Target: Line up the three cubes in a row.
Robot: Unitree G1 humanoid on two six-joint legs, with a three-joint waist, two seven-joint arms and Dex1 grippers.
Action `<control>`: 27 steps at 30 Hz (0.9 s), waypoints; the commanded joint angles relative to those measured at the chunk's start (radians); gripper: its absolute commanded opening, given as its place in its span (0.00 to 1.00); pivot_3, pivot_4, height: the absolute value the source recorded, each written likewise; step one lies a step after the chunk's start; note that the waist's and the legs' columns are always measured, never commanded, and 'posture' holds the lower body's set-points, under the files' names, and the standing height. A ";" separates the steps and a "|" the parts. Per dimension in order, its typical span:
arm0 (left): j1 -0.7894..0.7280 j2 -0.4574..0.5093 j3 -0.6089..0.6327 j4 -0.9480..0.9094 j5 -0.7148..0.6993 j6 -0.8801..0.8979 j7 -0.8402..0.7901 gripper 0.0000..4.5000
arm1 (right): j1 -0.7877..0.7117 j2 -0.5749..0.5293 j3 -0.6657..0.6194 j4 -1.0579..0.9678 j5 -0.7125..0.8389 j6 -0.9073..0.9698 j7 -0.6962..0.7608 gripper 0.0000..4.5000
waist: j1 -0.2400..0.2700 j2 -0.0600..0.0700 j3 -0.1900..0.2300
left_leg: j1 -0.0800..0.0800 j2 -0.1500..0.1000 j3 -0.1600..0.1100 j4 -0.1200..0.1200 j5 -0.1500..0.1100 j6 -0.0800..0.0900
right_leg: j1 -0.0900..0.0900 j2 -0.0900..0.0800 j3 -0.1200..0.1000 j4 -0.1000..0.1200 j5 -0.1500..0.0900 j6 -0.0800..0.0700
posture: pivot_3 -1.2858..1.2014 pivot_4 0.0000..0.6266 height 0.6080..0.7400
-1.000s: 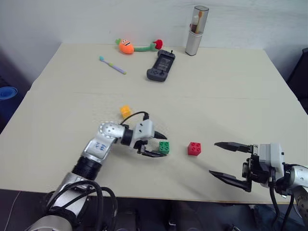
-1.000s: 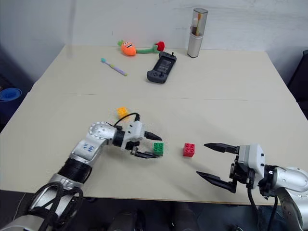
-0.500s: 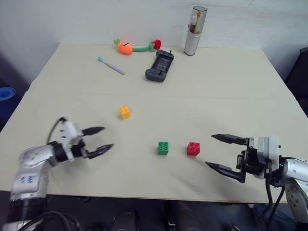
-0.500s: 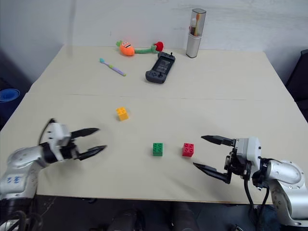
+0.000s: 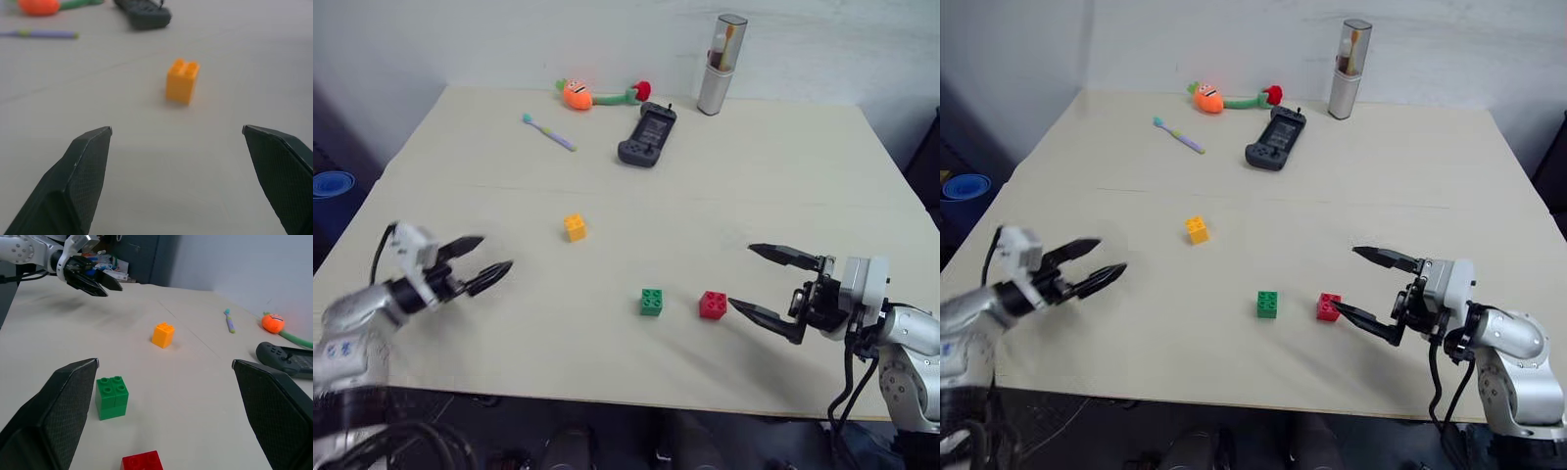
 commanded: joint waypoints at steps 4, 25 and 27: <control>-0.409 -0.116 -0.227 0.434 0.197 -0.155 -0.019 1.00 | -0.006 0.006 0.008 -0.009 -0.005 -0.029 -0.007 1.00 | 0.001 -0.001 0.000 | -0.003 0.000 0.001 0.004 0.001 0.000 | -0.001 0.002 -0.005 0.001 0.001 0.001 | 0.52 0.24 1.00; -0.644 -0.145 -0.277 0.845 0.289 -0.388 -0.272 0.34 | 0.176 0.027 -0.023 -0.087 -0.015 -0.110 -0.083 1.00 | -0.003 -0.001 0.000 | -0.013 0.001 -0.002 0.015 -0.001 0.002 | -0.007 0.002 -0.014 0.004 0.001 0.002 | 0.52 0.24 1.00; -0.617 -0.111 -0.297 0.761 0.269 -0.418 -0.450 0.34 | 0.188 0.011 -0.035 -0.091 -0.001 -0.098 -0.071 1.00 | -0.003 -0.001 0.000 | -0.013 0.001 -0.002 0.015 -0.001 0.002 | -0.007 0.002 -0.014 0.004 0.001 0.002 | 0.52 0.24 1.00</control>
